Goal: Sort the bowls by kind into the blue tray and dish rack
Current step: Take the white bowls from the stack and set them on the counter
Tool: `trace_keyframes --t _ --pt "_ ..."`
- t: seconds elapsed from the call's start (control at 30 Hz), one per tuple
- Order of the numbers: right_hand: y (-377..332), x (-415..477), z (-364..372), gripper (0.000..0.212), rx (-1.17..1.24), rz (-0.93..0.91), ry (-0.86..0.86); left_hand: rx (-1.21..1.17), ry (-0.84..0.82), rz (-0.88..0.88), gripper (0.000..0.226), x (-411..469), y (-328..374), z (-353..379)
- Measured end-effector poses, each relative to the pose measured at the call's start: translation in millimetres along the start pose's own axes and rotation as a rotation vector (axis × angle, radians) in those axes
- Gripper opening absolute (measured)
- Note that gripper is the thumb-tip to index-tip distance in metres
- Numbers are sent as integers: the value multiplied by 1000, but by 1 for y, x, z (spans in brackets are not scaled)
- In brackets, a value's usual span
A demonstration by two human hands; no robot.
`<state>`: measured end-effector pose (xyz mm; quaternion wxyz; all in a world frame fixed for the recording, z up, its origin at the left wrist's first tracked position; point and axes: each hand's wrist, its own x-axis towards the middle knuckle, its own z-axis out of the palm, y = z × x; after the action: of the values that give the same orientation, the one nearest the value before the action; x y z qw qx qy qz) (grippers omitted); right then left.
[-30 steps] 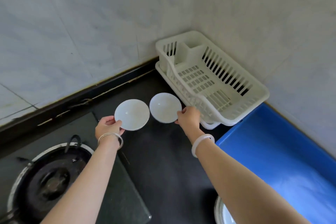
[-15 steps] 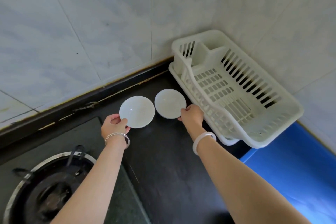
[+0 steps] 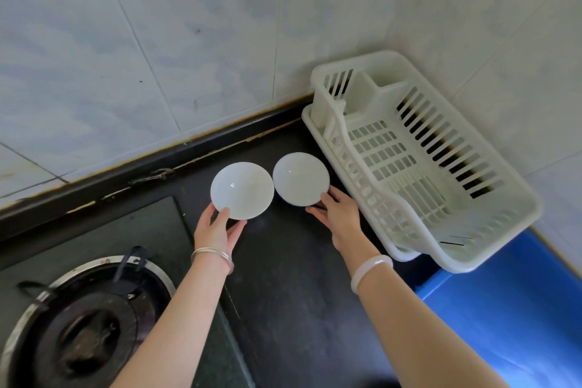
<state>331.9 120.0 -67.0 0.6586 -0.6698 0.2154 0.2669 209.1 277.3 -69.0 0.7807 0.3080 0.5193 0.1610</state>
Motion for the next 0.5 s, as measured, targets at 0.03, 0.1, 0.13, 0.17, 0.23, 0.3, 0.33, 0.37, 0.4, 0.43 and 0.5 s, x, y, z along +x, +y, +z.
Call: trace_keyframes --t 0.03,0.1,0.13,0.17,0.23,0.3,0.33,0.37,0.4,0.43,0.5 --pt "-2 1 3 45 -4 -8 -2 -5 5 1 43 1 0 2" --pt "-7 5 8 44 -11 -20 -13 -19 10 0 43 3 3 5" --pt "-9 8 11 44 -13 -26 -21 -25 17 0 43 5 4 7" --pt "-12 10 15 43 -13 -34 -31 -30 26 2 43 7 6 9" --pt "-17 16 23 41 -17 -53 -47 -37 44 8 43 12 11 13" --pt "-23 23 31 40 -18 -57 -57 -44 53 15 43 18 16 18" --pt "-26 26 36 40 -13 -57 -62 -48 57 17 43 21 18 20" --pt "-28 30 40 40 -6 -59 -69 -50 63 19 43 24 20 23" --pt "-30 33 45 40 -2 -60 -74 -56 70 21 42 27 23 25" --pt "-32 36 49 40 0 -61 -79 -65 74 23 41 30 25 26" --pt "-35 41 56 40 6 -65 -85 -93 74 29 40 35 28 29"
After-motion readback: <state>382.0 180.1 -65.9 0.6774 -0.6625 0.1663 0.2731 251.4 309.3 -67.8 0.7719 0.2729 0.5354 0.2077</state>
